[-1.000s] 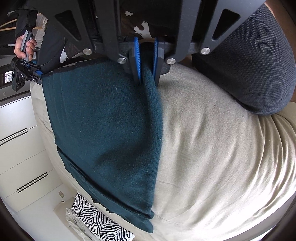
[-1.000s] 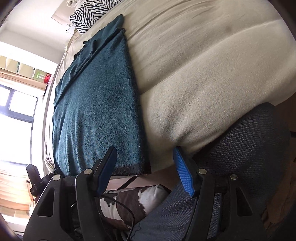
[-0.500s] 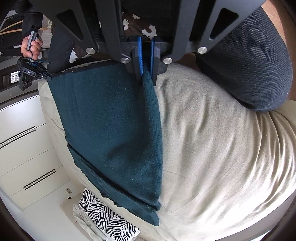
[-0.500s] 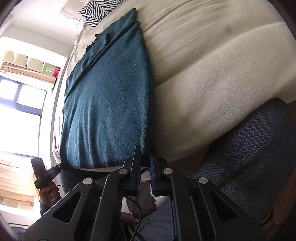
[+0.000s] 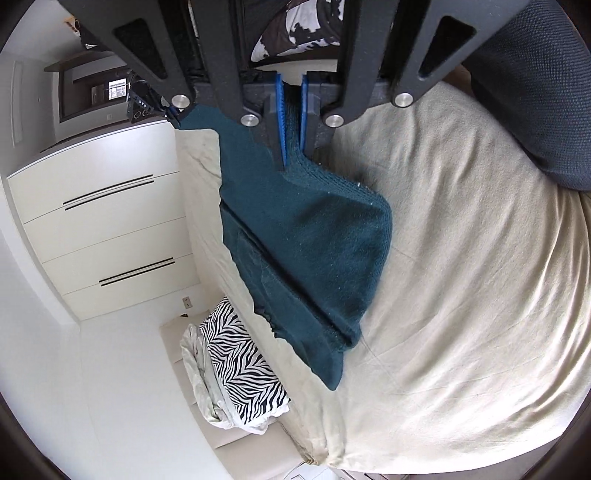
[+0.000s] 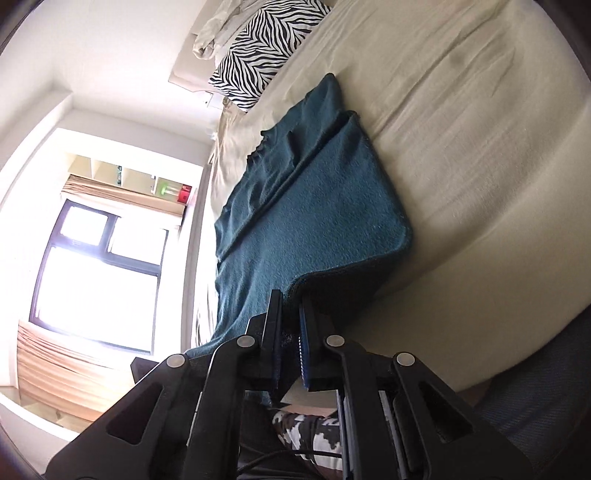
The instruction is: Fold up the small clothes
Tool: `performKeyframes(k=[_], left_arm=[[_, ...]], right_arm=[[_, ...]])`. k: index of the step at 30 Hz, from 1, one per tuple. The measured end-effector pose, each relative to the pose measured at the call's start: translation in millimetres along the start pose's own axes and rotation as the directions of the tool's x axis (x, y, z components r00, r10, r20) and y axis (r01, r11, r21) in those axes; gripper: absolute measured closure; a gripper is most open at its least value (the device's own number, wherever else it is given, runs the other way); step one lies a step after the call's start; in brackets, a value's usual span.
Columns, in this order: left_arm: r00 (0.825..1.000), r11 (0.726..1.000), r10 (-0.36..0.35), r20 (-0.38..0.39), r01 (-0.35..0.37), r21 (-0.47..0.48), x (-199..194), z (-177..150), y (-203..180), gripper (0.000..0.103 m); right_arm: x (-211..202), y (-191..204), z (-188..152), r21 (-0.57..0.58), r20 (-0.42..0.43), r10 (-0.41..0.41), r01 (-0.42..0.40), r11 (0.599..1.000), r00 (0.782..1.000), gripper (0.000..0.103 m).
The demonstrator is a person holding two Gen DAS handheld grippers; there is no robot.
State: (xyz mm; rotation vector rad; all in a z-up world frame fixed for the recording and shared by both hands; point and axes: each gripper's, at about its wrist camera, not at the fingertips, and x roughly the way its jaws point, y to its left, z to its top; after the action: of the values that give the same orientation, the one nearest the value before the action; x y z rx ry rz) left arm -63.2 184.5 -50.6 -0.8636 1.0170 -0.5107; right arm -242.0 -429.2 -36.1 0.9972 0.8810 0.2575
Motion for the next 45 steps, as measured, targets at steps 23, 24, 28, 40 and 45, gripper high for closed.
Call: performKeyframes(k=[23,24,28,40,45], left_arm=[[0.989,0.987,-0.097,0.116,0.111,-0.12,86,164,-24,0.096],[0.989,0.987,-0.094,0.115,0.108,-0.119,93,172,-25,0.096],[0.99,0.99,-0.079,0.117,0.092,-0.112,115,202,-28,0.096],[0.988,0.972,0.056,0.141,-0.022,-0.232,189,272,23,0.041],[0.988,0.986,0.056,0.144,-0.032,-0.162,179,254,17,0.041]], right_arm=[[95,41,198,-0.031,0.194,-0.035,0.042,0.999,0.98,0.096],[104,40,206,-0.024,0.192,-0.046,0.051,0.998,0.98,0.096],[139,32,236,-0.015,0.196,-0.087,0.091,0.996,0.977,0.096],[236,3,319,0.04,0.138,-0.24,0.237,0.971,0.961,0.092],[235,-11,313,0.041,0.192,-0.283,0.28,0.959,0.94,0.05]])
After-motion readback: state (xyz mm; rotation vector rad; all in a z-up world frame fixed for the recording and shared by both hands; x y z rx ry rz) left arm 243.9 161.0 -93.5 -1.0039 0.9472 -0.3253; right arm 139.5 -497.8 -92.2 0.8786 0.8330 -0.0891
